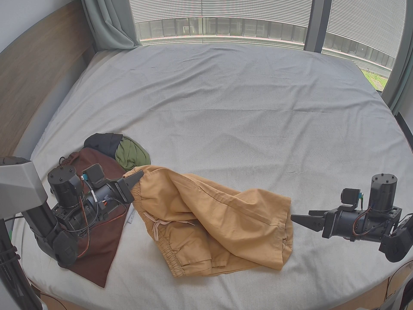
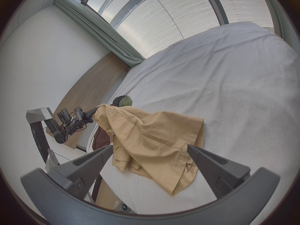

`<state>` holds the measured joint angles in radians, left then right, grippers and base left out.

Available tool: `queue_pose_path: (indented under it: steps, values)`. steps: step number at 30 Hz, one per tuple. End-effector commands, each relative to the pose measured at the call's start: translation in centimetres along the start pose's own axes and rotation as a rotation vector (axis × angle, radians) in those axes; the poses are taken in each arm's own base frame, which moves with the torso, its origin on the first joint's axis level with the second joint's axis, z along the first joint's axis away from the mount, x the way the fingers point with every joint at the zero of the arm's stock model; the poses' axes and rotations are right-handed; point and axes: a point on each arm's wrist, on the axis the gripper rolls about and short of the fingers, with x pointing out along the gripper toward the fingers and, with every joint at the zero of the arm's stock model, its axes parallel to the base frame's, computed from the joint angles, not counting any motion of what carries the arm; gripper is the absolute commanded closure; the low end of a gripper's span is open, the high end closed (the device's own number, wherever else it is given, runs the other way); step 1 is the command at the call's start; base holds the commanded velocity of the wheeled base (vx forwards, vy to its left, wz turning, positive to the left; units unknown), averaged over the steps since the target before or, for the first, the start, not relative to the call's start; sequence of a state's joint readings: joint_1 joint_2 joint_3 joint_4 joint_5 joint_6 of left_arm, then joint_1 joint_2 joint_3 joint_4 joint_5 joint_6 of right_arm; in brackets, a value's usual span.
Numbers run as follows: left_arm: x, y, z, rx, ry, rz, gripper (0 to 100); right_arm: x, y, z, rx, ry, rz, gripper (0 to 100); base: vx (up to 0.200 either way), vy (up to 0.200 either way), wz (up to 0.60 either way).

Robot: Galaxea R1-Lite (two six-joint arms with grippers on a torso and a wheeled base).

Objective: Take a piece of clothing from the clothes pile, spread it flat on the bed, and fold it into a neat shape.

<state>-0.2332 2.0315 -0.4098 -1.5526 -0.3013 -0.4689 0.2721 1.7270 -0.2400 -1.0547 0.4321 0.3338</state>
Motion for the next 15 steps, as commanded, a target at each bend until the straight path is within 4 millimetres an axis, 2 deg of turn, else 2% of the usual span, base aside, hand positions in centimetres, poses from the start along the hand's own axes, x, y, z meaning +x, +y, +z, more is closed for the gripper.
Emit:
queue_pose_path:
  steps: [1,15]
  values:
    - [0.1,0.2,-0.2,-0.003,0.007,0.006,100,0.7,-0.6,-0.6,0.023,0.037,-0.013,0,0.0,0.0,0.0]
    - [0.2,0.9,-0.7,-0.012,0.024,0.027,100,2.5,-2.1,-2.1,0.057,0.072,0.001,0,0.0,0.0,0.0]
